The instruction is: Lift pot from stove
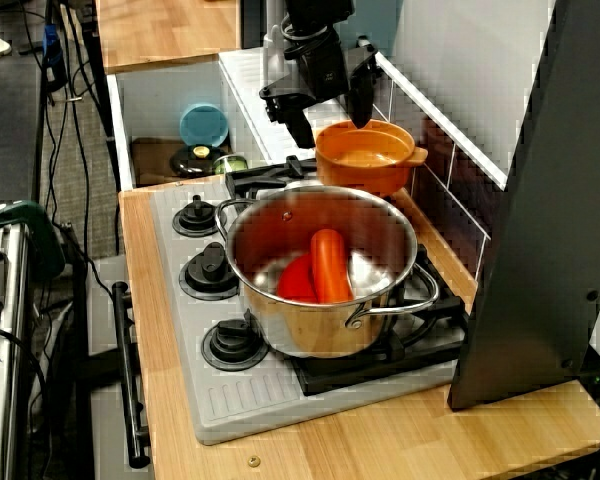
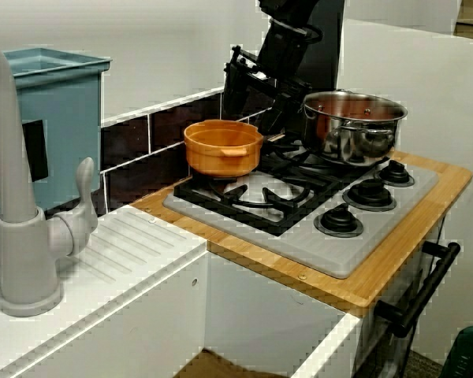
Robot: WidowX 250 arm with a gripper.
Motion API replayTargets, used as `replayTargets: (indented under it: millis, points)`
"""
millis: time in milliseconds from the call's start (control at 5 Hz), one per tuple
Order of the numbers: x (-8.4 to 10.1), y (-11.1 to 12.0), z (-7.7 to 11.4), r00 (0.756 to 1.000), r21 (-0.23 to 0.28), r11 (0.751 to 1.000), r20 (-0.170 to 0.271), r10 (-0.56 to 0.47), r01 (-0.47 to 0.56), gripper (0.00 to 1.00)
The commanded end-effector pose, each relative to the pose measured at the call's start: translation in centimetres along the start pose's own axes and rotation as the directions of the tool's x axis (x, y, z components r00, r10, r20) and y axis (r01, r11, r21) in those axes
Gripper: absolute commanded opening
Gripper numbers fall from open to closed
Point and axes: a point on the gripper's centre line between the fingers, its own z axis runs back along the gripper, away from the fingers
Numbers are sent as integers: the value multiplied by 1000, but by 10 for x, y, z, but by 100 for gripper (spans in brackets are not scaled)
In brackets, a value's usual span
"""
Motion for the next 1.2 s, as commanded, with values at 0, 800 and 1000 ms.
replayTargets:
  millis: [0, 800, 1000]
  points:
    - [-2, 1, 21, 1000, 27, 1000, 11, -9, 9, 100]
    - [-6, -1, -2, 998, 51, 997, -24, -52, 53, 100]
    - [-4, -6, -3, 997, 49, 996, -24, -68, 69, 100]
